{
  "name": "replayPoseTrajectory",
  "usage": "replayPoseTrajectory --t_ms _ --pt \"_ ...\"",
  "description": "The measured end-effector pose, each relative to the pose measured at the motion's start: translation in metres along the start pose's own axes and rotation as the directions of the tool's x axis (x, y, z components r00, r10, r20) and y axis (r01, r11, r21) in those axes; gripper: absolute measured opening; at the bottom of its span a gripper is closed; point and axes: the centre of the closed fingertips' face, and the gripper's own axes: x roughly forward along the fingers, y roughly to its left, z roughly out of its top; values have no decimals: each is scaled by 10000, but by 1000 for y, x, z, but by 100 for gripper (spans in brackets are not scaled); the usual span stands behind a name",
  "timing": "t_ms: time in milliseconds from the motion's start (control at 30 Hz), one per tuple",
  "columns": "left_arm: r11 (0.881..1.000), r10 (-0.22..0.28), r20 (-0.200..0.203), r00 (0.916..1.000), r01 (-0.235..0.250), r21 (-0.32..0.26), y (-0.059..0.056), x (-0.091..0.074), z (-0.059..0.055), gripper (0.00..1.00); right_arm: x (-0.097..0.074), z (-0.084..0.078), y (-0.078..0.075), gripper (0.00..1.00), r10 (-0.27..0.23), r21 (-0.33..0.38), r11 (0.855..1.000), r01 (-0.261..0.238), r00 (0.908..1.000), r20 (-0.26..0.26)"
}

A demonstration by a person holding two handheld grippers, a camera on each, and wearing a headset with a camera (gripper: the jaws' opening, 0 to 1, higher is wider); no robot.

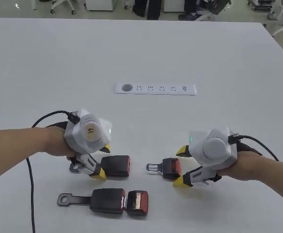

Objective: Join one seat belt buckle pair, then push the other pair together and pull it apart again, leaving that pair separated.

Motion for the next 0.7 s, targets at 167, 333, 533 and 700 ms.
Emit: replayPoseTrajectory --t_ms 167,333,533,700 --pt "9999 67 -49 10000 -67 -94 -4 -5 -8 45 -5 -4 3 49 -131 124 9998 130 9999 20" --pt "9989 158 -38 9999 -160 -439 -8 -14 -18 47 -15 -6 6 51 -315 329 9990 312 9995 87" --pt "9919 314 256 9992 -281 -1237 -17 -26 -36 50 -23 -13 7 52 -611 671 9960 592 9978 258" --pt "9782 580 730 9956 -421 -2032 -24 -34 -48 53 -29 -15 13 54 -802 990 9922 757 9959 420"
